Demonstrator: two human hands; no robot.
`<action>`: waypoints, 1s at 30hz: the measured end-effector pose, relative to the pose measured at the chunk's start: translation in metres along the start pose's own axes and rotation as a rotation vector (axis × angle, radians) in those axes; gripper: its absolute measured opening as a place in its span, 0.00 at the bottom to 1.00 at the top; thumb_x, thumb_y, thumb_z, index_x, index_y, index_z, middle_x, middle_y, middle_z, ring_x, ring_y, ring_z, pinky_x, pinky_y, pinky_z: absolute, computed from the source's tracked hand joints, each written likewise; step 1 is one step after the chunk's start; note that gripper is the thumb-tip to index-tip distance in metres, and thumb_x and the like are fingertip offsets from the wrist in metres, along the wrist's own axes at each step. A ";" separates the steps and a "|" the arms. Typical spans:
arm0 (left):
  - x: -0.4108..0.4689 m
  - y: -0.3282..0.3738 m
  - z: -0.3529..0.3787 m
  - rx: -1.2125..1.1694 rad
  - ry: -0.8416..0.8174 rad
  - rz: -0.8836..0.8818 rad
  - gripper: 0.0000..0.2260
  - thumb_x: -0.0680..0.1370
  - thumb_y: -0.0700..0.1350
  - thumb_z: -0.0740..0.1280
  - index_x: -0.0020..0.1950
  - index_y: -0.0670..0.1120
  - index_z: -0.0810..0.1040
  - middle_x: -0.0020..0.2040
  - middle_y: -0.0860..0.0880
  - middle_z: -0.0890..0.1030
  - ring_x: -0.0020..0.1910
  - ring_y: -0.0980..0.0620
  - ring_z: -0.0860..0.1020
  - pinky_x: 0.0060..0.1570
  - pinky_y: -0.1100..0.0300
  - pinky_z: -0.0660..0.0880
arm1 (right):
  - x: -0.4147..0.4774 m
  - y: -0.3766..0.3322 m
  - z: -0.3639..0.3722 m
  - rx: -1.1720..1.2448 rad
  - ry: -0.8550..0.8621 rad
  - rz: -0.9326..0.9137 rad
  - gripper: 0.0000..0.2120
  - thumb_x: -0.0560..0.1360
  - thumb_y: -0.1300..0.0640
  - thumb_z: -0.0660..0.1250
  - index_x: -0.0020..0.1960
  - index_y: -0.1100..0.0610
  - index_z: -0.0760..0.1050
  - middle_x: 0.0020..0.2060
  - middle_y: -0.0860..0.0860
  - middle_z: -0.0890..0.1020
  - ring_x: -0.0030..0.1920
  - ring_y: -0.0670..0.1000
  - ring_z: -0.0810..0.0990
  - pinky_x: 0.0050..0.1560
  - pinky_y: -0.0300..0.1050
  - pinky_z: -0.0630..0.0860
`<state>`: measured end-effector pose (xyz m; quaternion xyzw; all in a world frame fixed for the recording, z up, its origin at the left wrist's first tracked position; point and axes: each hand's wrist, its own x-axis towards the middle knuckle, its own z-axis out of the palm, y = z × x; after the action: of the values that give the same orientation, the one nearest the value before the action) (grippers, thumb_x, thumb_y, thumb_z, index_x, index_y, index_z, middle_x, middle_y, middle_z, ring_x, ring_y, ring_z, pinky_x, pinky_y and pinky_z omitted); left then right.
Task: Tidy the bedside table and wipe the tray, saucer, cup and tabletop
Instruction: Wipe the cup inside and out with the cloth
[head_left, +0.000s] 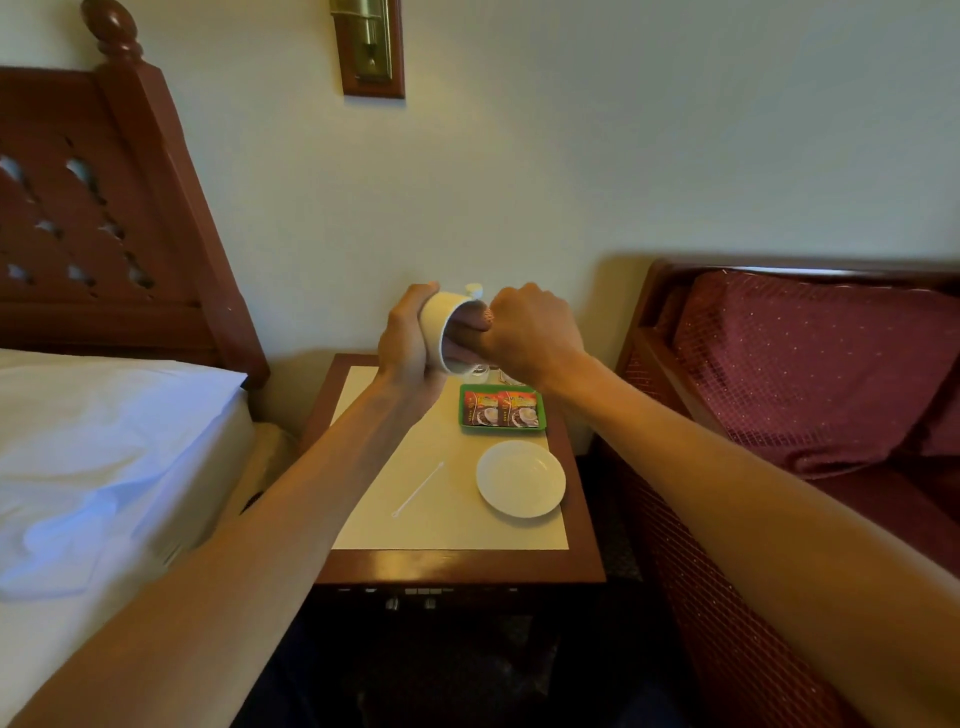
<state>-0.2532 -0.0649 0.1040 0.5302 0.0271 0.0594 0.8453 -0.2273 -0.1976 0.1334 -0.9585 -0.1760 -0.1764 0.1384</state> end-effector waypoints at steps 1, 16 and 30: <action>-0.001 0.002 0.003 -0.016 0.032 0.019 0.23 0.77 0.54 0.61 0.47 0.33 0.80 0.42 0.37 0.81 0.42 0.39 0.78 0.45 0.46 0.77 | -0.002 -0.003 0.004 0.150 -0.012 0.055 0.25 0.74 0.33 0.64 0.39 0.56 0.69 0.30 0.49 0.73 0.32 0.53 0.74 0.33 0.45 0.67; -0.006 0.022 0.008 0.109 0.051 -0.118 0.11 0.74 0.41 0.56 0.43 0.37 0.76 0.36 0.43 0.83 0.37 0.46 0.81 0.37 0.57 0.78 | 0.001 -0.010 0.009 0.369 -0.219 0.097 0.21 0.76 0.40 0.61 0.38 0.58 0.70 0.29 0.52 0.71 0.27 0.50 0.72 0.31 0.44 0.64; -0.002 0.021 -0.002 -0.029 0.130 0.035 0.18 0.73 0.41 0.56 0.47 0.26 0.75 0.35 0.37 0.82 0.34 0.38 0.80 0.30 0.54 0.77 | 0.003 -0.020 0.017 0.809 -0.445 0.248 0.28 0.78 0.38 0.63 0.42 0.66 0.79 0.36 0.60 0.81 0.32 0.53 0.78 0.31 0.42 0.73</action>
<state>-0.2567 -0.0547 0.1218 0.5135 0.0716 0.1089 0.8481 -0.2278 -0.1734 0.1231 -0.8561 -0.1404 0.1335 0.4792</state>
